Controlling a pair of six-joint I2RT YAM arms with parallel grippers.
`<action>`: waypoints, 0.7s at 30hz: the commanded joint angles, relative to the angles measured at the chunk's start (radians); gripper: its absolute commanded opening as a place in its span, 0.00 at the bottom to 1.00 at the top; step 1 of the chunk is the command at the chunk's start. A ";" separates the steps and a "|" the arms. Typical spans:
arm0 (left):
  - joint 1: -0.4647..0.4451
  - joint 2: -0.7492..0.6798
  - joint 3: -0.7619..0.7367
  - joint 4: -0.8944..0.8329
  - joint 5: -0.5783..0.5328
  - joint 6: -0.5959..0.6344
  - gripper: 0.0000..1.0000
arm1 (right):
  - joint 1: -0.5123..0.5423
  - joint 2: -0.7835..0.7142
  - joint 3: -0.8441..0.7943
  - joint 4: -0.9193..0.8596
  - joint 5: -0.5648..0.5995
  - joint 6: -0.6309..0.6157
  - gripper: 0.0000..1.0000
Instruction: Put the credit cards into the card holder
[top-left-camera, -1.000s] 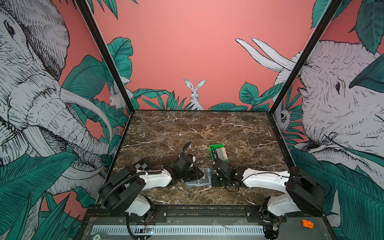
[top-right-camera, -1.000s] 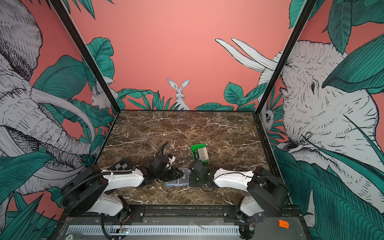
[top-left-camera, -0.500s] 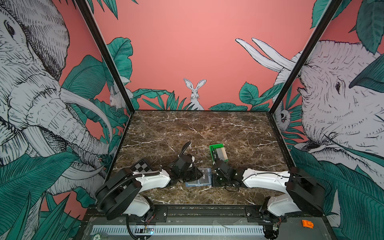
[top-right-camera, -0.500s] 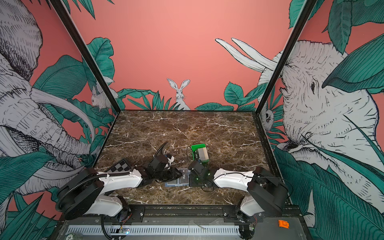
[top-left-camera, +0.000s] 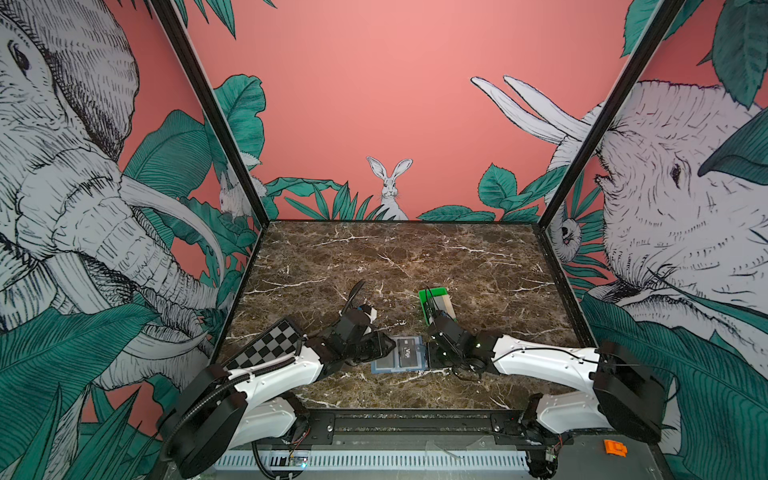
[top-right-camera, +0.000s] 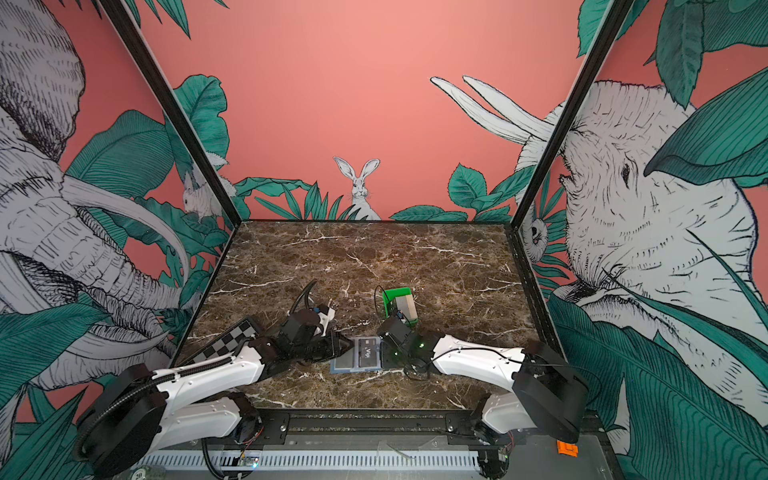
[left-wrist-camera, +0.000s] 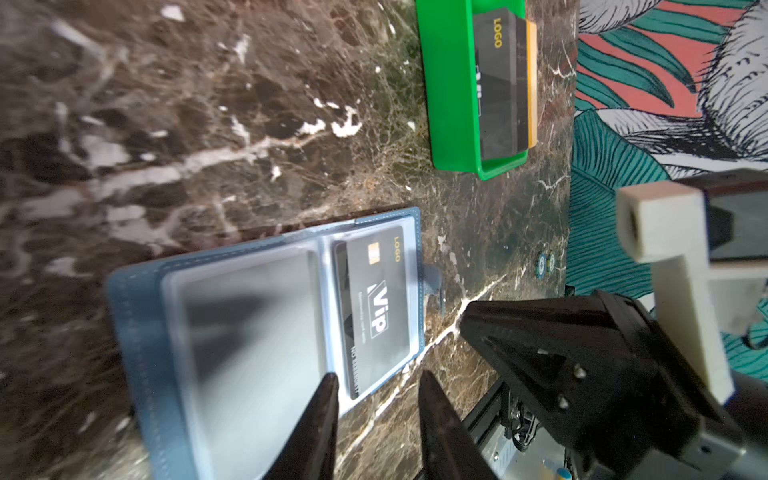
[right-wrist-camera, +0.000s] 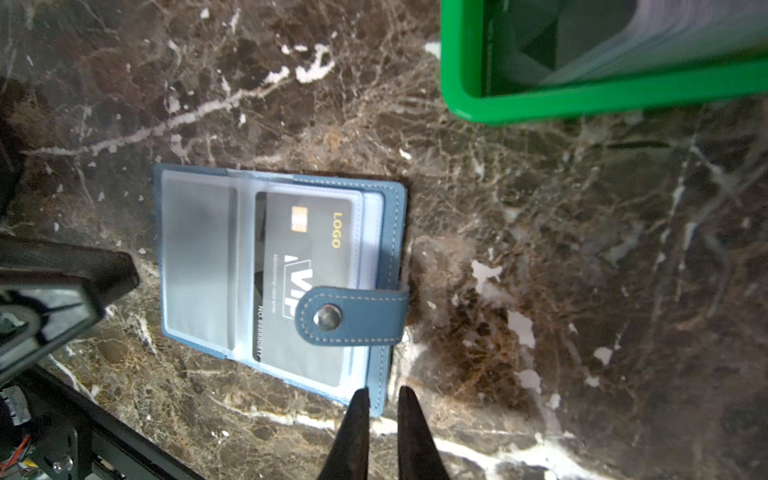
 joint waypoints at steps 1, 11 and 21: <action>0.034 -0.076 -0.038 -0.114 0.005 0.039 0.38 | 0.007 0.018 0.027 -0.028 0.024 -0.024 0.15; 0.098 -0.042 -0.080 -0.103 0.082 0.060 0.45 | 0.007 0.087 0.038 0.002 -0.018 -0.030 0.15; 0.099 0.039 -0.067 -0.088 0.097 0.099 0.51 | 0.010 0.134 0.010 0.043 -0.040 -0.004 0.13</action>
